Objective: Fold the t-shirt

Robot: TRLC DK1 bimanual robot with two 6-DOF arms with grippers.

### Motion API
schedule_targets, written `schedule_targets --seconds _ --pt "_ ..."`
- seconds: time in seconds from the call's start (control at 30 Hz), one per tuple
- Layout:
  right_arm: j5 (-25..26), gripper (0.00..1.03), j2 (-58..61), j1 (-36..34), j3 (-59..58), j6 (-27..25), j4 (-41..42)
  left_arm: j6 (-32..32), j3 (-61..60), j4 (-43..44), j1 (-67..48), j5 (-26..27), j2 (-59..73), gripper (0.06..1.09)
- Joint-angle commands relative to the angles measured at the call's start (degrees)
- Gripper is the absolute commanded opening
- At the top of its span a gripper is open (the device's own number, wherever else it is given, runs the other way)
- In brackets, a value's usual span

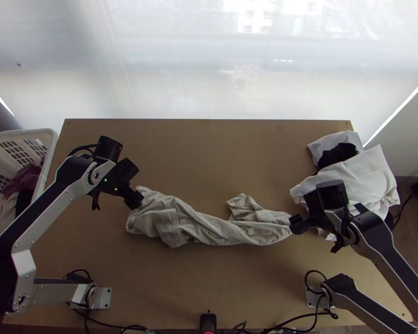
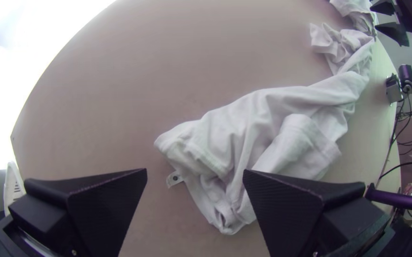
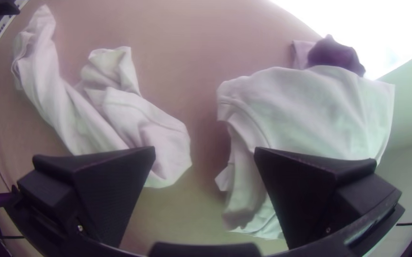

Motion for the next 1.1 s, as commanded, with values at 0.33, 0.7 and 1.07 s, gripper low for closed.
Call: schedule_targets --seconds 0.33,0.7,1.07 --pt "-3.2 0.96 11.8 7.2 -2.2 0.8 3.0 7.2 -12.7 6.6 9.2 -2.6 -3.7 1.02" --pt "-3.7 0.98 9.8 9.0 2.6 -1.2 -7.9 4.8 -8.9 4.3 7.1 -2.2 -5.2 0.90" --pt "-9.4 0.98 9.2 9.8 2.8 -0.9 -11.9 1.3 -3.7 -1.3 1.1 0.0 -5.9 0.95"
